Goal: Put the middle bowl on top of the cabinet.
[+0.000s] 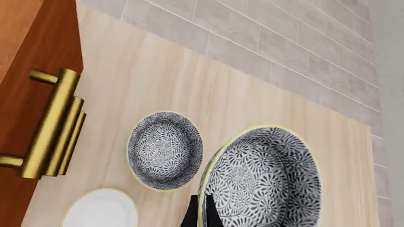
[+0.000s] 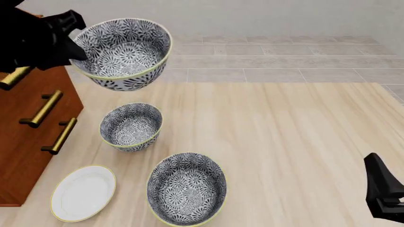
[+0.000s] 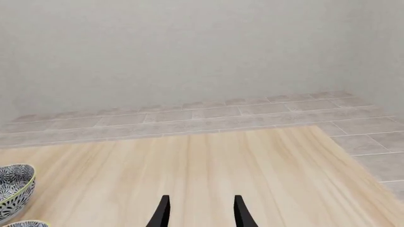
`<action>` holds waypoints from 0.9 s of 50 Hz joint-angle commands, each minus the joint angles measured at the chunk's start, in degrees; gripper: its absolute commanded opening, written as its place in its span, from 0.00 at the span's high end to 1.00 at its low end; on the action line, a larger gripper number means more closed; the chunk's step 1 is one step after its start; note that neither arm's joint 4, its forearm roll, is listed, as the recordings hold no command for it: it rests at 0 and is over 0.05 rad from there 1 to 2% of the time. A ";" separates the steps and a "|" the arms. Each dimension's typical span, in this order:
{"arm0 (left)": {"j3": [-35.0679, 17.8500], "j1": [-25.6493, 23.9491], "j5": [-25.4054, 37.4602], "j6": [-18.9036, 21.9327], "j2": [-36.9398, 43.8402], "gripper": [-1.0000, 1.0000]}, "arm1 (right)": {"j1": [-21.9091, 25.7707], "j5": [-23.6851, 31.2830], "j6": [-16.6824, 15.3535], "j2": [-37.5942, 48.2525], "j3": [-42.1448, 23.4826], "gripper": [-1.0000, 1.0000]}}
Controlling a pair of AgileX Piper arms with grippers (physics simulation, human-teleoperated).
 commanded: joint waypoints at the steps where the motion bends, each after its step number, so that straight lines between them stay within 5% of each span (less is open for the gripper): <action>1: -3.84 2.21 2.16 0.63 0.18 1.00 | -0.04 0.08 0.01 0.00 -0.07 0.00; 45: -12.30 11.24 7.39 0.99 1.49 1.00 | -0.32 -0.04 0.44 0.00 0.01 0.00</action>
